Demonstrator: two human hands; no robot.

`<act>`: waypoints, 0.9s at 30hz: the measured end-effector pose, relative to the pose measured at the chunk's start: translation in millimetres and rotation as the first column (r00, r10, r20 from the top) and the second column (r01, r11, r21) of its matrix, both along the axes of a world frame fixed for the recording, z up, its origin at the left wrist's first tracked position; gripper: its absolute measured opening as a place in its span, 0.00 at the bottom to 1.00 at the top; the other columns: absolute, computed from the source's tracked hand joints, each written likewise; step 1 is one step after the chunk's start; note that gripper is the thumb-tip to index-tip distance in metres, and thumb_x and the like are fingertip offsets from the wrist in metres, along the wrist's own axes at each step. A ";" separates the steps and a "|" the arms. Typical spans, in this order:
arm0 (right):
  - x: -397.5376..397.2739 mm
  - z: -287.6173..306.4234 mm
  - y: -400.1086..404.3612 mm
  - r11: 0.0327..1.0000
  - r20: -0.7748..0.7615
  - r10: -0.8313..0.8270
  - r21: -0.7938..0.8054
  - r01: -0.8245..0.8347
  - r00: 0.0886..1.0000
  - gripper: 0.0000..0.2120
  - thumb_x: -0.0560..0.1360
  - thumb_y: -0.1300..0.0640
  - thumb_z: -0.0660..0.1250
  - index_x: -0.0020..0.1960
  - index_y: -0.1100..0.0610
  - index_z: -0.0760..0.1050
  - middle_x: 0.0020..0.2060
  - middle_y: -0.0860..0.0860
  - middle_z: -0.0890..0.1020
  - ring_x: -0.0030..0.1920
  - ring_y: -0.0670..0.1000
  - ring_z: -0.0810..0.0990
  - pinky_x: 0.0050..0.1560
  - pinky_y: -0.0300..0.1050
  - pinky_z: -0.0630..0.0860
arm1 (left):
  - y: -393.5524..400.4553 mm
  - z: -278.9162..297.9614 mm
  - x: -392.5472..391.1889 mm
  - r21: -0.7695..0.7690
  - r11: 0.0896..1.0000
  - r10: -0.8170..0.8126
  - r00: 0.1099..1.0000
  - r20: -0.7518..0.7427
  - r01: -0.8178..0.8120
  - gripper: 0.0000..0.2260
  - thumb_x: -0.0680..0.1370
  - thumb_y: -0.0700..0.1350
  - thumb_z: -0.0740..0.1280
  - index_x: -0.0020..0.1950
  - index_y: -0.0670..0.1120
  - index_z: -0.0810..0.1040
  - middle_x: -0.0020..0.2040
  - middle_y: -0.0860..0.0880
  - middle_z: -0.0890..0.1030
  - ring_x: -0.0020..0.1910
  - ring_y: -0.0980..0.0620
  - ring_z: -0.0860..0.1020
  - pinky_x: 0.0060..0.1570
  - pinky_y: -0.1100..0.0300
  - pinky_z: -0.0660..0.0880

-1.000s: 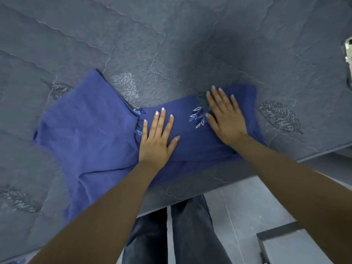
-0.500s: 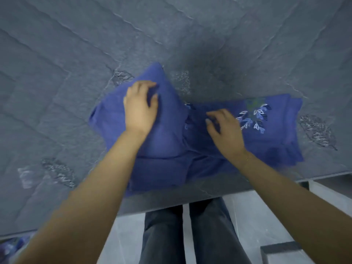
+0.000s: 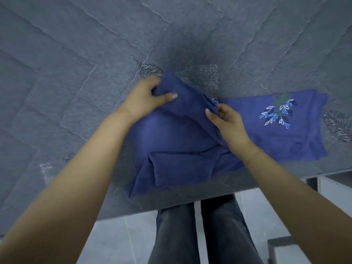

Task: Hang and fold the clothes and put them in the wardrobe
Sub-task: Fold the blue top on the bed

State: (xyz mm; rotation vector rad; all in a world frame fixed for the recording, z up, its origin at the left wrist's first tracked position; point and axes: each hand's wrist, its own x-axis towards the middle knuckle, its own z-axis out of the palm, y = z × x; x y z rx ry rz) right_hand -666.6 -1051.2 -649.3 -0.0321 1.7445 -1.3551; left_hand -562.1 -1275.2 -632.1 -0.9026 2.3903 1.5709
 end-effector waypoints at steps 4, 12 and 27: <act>-1.4 11.6 26.0 0.962 0.019 0.271 0.042 -0.271 0.962 0.08 0.73 0.63 0.72 0.47 0.66 0.76 0.38 0.53 0.77 0.43 0.49 0.73 0.44 0.43 0.72 | 36.9 12.0 77.8 0.099 0.995 -0.002 0.999 0.046 -0.002 0.15 0.73 0.46 0.75 0.34 0.43 0.72 0.31 0.52 0.67 0.31 0.61 0.62 0.31 0.59 0.61; 5.0 14.8 27.4 0.773 -0.080 0.629 0.167 -0.612 0.773 0.11 0.70 0.68 0.74 0.43 0.53 0.77 0.36 0.49 0.77 0.36 0.38 0.74 0.43 0.29 0.71 | 64.7 -3.8 138.9 0.362 0.922 0.102 0.988 0.120 -0.139 0.07 0.76 0.40 0.70 0.44 0.53 0.79 0.36 0.66 0.81 0.36 0.72 0.76 0.36 0.75 0.70; 43.4 -8.6 29.7 0.945 -0.434 0.117 0.325 0.034 0.893 0.05 0.76 0.64 0.66 0.45 0.54 0.75 0.37 0.50 0.79 0.36 0.44 0.76 0.40 0.35 0.73 | 96.1 -2.0 95.5 -0.423 0.796 0.496 0.867 0.048 -0.432 0.16 0.71 0.37 0.73 0.57 0.42 0.75 0.53 0.42 0.75 0.52 0.44 0.75 0.53 0.53 0.72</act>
